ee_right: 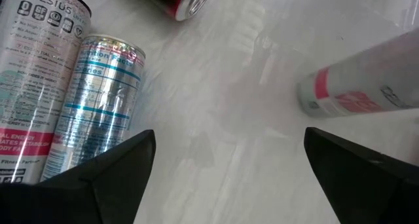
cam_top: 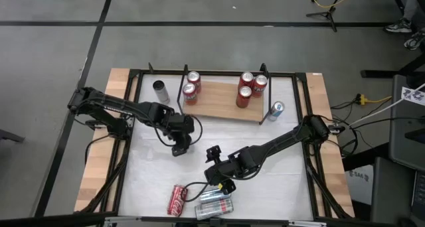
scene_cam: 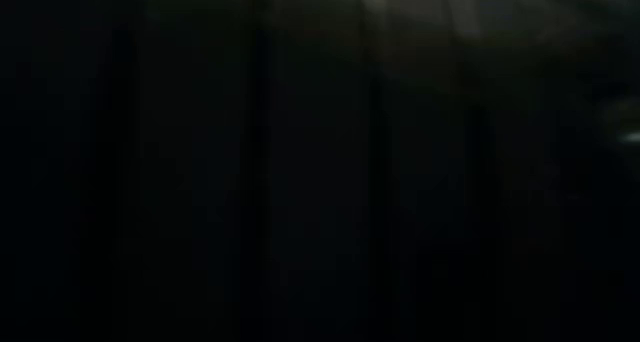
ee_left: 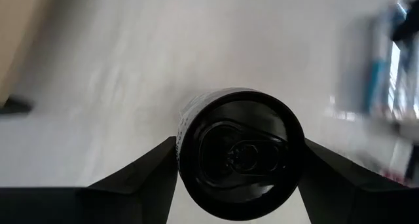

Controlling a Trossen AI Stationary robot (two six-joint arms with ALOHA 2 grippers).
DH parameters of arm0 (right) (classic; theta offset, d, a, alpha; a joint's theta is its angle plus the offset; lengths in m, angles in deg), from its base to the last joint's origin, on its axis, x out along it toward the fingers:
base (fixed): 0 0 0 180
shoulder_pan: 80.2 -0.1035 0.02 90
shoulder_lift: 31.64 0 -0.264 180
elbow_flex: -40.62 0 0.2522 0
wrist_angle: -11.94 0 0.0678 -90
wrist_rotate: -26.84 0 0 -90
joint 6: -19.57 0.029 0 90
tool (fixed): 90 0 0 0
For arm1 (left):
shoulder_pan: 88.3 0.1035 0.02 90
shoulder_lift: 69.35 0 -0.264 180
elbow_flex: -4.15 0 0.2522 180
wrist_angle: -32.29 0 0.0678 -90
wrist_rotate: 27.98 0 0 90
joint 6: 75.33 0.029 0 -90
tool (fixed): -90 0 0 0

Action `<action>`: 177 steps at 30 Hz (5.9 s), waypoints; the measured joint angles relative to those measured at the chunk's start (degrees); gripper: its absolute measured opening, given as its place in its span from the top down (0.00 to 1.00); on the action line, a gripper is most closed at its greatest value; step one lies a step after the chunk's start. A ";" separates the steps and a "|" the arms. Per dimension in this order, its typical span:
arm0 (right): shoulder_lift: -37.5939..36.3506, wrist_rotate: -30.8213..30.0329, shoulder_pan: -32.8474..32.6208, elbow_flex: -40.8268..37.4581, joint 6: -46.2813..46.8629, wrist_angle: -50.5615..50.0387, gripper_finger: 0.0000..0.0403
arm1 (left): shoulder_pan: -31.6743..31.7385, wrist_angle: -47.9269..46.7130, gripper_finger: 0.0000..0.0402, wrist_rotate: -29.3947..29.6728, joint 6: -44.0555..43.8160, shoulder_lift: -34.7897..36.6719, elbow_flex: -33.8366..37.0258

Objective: Place canned beverage on shelf
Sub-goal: Put the middle white-pink soda can on the shelf

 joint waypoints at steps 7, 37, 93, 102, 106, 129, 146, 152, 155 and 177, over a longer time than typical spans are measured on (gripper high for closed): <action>0.00 0.00 0.00 0.00 -0.39 0.07 0.05 | 0.07 0.30 0.38 -2.40 13.93 -0.02 0.00; 0.02 0.00 0.00 0.00 -0.46 0.17 0.05 | -0.01 0.63 0.22 0.77 15.31 0.02 0.00; 0.02 -2.14 0.00 0.00 -0.50 0.27 0.05 | -4.15 -14.05 0.12 4.24 1.28 0.09 -18.99; 0.02 -6.91 2.57 0.00 -0.28 2.83 0.05 | -13.33 -18.01 0.12 6.96 -16.90 0.00 -15.32; 0.02 -6.93 5.02 0.00 1.23 2.84 0.05 | -17.01 -17.43 0.12 10.86 -24.08 0.01 -9.78; 1.32 -0.01 10.14 -0.04 -0.19 11.80 0.05 | -16.60 -7.04 0.12 25.98 -33.17 0.00 2.99; 1.31 0.76 10.12 -0.04 -0.40 12.02 0.05 | -16.34 -13.50 0.12 32.62 -32.76 0.02 2.99; 1.31 2.14 10.12 -0.04 -0.48 12.02 0.05 | -16.34 -16.85 0.12 34.99 -32.71 0.02 2.99; 1.31 2.18 10.12 -0.04 -0.48 12.00 0.05 | -16.36 -18.42 0.12 35.12 -32.71 0.02 2.99; 1.03 -4.69 10.14 0.02 -5.07 5.56 0.05 | -22.63 -15.02 0.12 33.00 -34.66 0.02 2.99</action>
